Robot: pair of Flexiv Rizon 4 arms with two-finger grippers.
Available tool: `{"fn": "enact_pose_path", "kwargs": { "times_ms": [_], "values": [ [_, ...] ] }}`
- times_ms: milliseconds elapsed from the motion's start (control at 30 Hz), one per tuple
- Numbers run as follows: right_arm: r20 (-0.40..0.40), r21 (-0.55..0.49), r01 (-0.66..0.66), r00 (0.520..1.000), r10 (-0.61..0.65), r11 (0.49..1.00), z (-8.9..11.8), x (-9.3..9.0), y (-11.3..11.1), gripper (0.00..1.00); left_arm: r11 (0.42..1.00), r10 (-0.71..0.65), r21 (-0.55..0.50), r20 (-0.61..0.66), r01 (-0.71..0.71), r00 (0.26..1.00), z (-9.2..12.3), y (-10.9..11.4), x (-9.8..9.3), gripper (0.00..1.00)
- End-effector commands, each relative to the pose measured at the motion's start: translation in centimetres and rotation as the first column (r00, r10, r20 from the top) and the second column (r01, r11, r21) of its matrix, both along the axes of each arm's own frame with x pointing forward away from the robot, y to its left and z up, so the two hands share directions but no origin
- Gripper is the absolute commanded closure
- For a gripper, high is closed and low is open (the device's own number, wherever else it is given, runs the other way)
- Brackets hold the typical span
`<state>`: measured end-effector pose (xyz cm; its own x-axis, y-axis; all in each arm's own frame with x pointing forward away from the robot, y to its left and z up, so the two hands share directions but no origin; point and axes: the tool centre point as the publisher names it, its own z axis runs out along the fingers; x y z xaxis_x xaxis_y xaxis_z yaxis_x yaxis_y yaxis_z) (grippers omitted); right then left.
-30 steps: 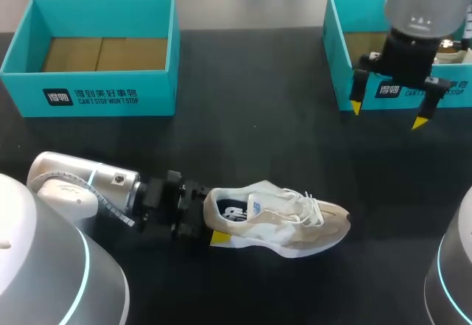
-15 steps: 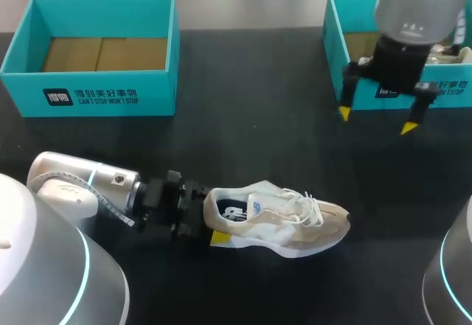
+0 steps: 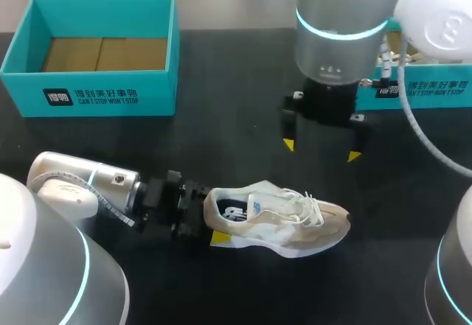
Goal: Take the shoe out of the shoebox, open the shoe tongue, remove and reinsert the insole, then place the shoe into the shoebox
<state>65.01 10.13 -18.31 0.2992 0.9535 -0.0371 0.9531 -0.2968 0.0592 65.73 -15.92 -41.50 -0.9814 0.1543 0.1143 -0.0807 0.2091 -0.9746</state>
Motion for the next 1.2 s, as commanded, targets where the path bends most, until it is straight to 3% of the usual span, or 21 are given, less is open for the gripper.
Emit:
{"fn": "enact_pose_path", "kwargs": {
  "times_ms": [33,433,600,800,967,1200],
  "values": [
    [-0.005,-0.094,0.071,0.997,-0.072,0.993,-0.8,0.1,4.1,0.00,1.000,-0.001,0.000,0.001,0.001,1.000,0.0,0.0,0.1,1.00],
    [-0.005,-0.094,0.071,0.997,-0.072,0.993,-0.8,0.1,4.1,0.00,1.000,-0.001,0.000,0.001,0.001,1.000,0.0,0.0,0.1,1.00],
    [0.043,-0.166,0.038,0.999,-0.032,0.985,-2.1,-2.2,9.6,0.00,1.000,-0.001,0.000,0.001,0.001,1.000,0.0,0.0,0.1,1.00],
    [0.054,-0.208,0.019,0.999,-0.008,0.978,-3.6,-5.0,13.4,0.00,1.000,-0.001,0.000,0.001,0.001,1.000,0.0,0.0,0.1,1.00],
    [0.037,-0.312,0.036,0.999,-0.026,0.949,-5.0,-4.9,15.1,0.00,1.000,-0.001,0.000,0.001,0.001,1.000,0.0,0.0,0.1,1.00],
    [0.020,-0.329,0.067,0.998,-0.064,0.942,-7.4,-3.8,15.6,0.00,1.000,-0.001,0.000,0.001,0.001,1.000,0.0,0.0,0.1,1.00]
  ]
}}
